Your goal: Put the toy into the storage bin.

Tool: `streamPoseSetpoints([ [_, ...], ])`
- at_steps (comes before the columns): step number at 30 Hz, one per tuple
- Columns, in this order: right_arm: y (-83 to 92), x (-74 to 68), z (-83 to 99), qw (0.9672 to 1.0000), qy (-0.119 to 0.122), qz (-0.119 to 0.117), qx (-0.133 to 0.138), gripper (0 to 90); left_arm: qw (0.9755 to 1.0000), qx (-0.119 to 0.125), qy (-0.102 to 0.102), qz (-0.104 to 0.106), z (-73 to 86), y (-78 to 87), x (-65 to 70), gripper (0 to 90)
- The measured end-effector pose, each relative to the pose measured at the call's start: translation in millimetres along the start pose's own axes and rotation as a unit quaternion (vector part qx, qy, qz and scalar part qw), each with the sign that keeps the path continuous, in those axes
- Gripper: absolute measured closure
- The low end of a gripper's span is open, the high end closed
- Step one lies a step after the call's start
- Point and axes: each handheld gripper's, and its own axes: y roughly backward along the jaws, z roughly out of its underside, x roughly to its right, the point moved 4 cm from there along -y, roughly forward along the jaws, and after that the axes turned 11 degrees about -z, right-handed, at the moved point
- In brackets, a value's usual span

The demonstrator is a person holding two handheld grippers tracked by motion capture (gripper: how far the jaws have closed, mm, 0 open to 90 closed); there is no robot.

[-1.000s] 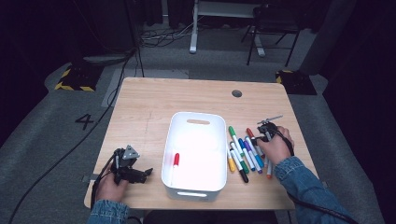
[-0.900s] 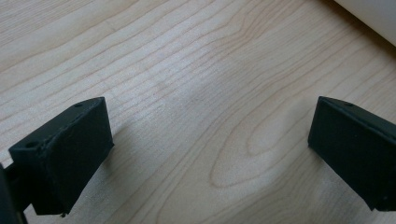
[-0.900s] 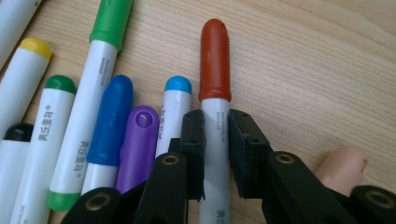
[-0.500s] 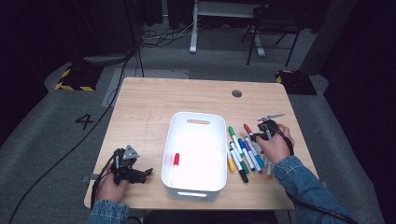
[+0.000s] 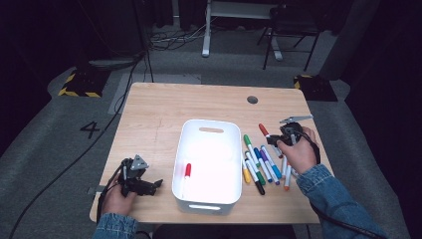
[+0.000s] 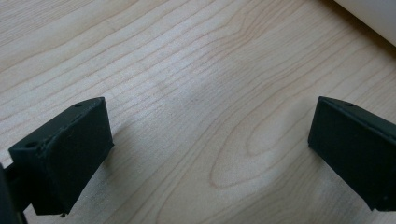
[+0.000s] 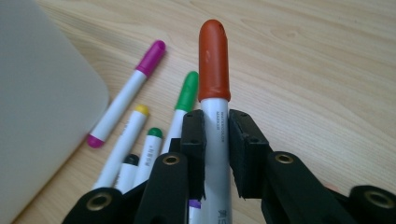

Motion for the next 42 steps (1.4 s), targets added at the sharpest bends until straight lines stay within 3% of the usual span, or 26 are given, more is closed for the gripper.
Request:
streamPoseSetpoints([
  [12, 29.3, -36.3, -19.0, 0.9976, 0.039, -0.044, 0.038, 77.2, 1.0, 0.001, 0.0, -0.002, -0.1, 0.1, 0.0, 0.0],
  [26, 45.2, -77.6, -32.3, 0.9922, 0.083, -0.085, 0.038, 77.2, 1.0, 0.001, 0.0, 0.0, 0.0, -0.1, 0.2, 0.0],
  [32, 46.7, -103.1, -40.0, 0.9866, 0.115, -0.111, 0.033, 77.2, 1.0, 0.001, 0.0, 0.0, 0.0, -0.1, 0.1, 0.0],
  [42, 44.3, -138.1, -45.1, 0.978, 0.143, -0.15, 0.027, 77.2, 1.0, 0.0, 0.0, 0.001, 0.0, 0.0, 0.1, 0.0],
])
